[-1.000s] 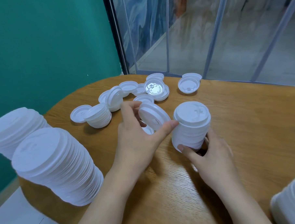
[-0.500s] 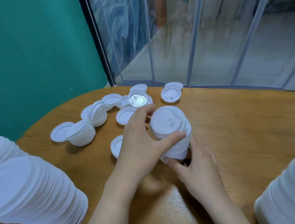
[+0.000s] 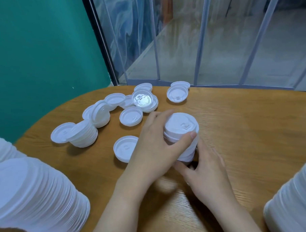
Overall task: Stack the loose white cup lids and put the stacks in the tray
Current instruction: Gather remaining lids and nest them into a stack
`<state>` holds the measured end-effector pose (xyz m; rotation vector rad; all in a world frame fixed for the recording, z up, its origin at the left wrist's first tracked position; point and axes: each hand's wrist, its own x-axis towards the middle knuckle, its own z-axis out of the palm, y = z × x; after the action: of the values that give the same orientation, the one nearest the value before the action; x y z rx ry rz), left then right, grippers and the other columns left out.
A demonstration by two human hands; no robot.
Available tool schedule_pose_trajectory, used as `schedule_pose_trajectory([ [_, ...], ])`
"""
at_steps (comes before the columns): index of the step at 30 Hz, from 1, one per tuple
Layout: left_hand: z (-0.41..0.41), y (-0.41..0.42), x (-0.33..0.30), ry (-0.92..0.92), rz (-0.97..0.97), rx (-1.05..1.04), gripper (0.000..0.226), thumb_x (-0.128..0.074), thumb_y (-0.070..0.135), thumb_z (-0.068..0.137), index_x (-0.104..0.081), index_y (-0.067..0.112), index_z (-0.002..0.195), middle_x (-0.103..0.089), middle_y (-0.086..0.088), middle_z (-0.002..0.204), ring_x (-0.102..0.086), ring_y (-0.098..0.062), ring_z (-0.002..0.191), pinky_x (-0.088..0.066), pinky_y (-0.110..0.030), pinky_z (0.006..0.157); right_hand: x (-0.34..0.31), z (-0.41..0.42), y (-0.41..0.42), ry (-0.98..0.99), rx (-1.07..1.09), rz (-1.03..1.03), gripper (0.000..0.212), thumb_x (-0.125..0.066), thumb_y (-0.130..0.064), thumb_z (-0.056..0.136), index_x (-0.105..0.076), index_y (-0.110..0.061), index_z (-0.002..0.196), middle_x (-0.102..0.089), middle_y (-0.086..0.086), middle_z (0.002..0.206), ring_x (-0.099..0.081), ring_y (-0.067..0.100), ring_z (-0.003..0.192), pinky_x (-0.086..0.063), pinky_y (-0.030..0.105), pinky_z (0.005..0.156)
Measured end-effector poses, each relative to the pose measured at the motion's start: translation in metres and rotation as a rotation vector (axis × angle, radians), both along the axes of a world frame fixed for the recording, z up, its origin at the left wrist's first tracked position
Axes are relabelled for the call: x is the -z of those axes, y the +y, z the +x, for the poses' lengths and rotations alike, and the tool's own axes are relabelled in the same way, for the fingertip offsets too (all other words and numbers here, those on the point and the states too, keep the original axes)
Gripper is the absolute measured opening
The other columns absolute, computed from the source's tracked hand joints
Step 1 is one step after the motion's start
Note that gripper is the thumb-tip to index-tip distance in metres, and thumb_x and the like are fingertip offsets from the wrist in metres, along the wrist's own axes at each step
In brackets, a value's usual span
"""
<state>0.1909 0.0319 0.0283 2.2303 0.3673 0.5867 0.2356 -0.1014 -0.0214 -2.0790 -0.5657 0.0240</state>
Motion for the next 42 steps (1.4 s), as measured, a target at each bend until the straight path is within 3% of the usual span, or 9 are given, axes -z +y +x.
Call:
schedule_pose_trajectory([
  [7,-0.025,0.001,0.010,0.023,-0.073,-0.039,0.075,-0.064,0.071,0.079,-0.043,0.041,0.145,-0.046,0.032,0.140,-0.039,0.008,0.136,-0.031,-0.012,0.109,0.002,0.000,0.001,-0.005,0.039,-0.011,0.051,-0.068,-0.072,0.071,-0.051,-0.042,0.108,-0.059,-0.025,0.085,-0.046,-0.015,0.087,-0.043,0.057,0.103],
  [10,-0.038,0.014,0.020,-0.004,-0.022,-0.209,0.057,-0.064,0.049,0.079,-0.053,0.038,0.134,-0.049,0.030,0.133,-0.042,0.005,0.130,-0.030,-0.019,0.109,0.003,0.000,-0.001,-0.008,0.042,-0.039,0.047,-0.078,-0.062,0.073,-0.050,-0.041,0.106,-0.058,-0.023,0.083,-0.044,-0.016,0.090,-0.041,0.055,0.105],
  [16,-0.055,0.030,0.051,0.168,0.283,-0.445,0.046,-0.074,0.037,0.086,-0.063,0.028,0.129,-0.044,-0.002,0.150,-0.033,-0.020,0.143,-0.023,-0.038,0.117,0.003,0.000,-0.002,-0.003,0.036,-0.053,0.052,-0.081,-0.057,0.073,-0.052,-0.039,0.112,-0.057,-0.024,0.087,-0.042,-0.010,0.088,-0.039,0.054,0.107],
  [19,-0.057,0.034,0.058,0.202,0.332,-0.428,0.030,-0.073,0.039,0.090,-0.070,0.027,0.117,-0.049,-0.007,0.149,-0.036,-0.022,0.143,-0.022,-0.035,0.115,0.003,0.000,-0.002,-0.004,0.037,-0.050,0.052,-0.081,-0.057,0.073,-0.052,-0.039,0.112,-0.057,-0.024,0.088,-0.040,-0.020,0.094,-0.038,0.053,0.108],
  [25,-0.055,0.040,0.057,0.226,0.289,-0.407,0.016,-0.063,0.029,0.101,-0.076,0.021,0.096,-0.060,-0.004,0.141,-0.040,-0.026,0.145,-0.025,-0.035,0.115,0.005,0.001,-0.001,-0.001,0.042,-0.064,0.052,-0.081,-0.057,0.073,-0.051,-0.039,0.111,-0.057,-0.022,0.086,-0.042,-0.003,0.085,-0.038,0.053,0.108],
  [28,-0.054,0.040,0.055,0.076,0.338,-0.409,0.014,-0.061,0.019,0.101,-0.073,0.015,0.094,-0.066,0.002,0.119,-0.057,-0.020,0.121,-0.041,-0.035,0.102,0.005,0.002,-0.002,0.001,0.035,-0.062,0.051,-0.080,-0.057,0.074,-0.050,-0.039,0.111,-0.057,-0.022,0.086,-0.042,-0.008,0.087,-0.037,0.052,0.109],
  [33,-0.053,0.039,0.050,-0.108,0.321,-0.412,0.013,-0.057,0.016,0.101,-0.067,0.015,0.093,-0.061,0.011,0.094,-0.057,-0.009,0.087,-0.052,-0.034,0.079,0.004,0.001,-0.002,0.009,0.033,-0.063,0.052,-0.081,-0.056,0.073,-0.051,-0.039,0.111,-0.056,-0.022,0.085,-0.043,-0.015,0.088,-0.039,0.053,0.107],
  [38,-0.055,0.038,0.046,-0.150,0.269,-0.395,0.009,-0.069,0.011,0.097,-0.062,0.013,0.092,-0.057,0.009,0.091,-0.055,0.010,0.095,-0.041,-0.005,0.078,0.003,0.001,-0.003,0.014,0.034,-0.062,0.051,-0.080,-0.056,0.073,-0.053,-0.038,0.112,-0.058,-0.023,0.087,-0.042,-0.019,0.095,-0.039,0.054,0.107],
  [42,-0.056,0.040,0.044,-0.113,0.247,-0.390,0.010,-0.072,0.018,0.095,-0.063,0.017,0.092,-0.058,0.012,0.090,-0.055,0.003,0.097,-0.039,-0.004,0.079,0.003,0.000,-0.003,0.017,0.035,-0.068,0.050,-0.079,-0.057,0.074,-0.052,-0.039,0.113,-0.058,-0.024,0.088,-0.040,-0.021,0.097,-0.037,0.052,0.109],
])
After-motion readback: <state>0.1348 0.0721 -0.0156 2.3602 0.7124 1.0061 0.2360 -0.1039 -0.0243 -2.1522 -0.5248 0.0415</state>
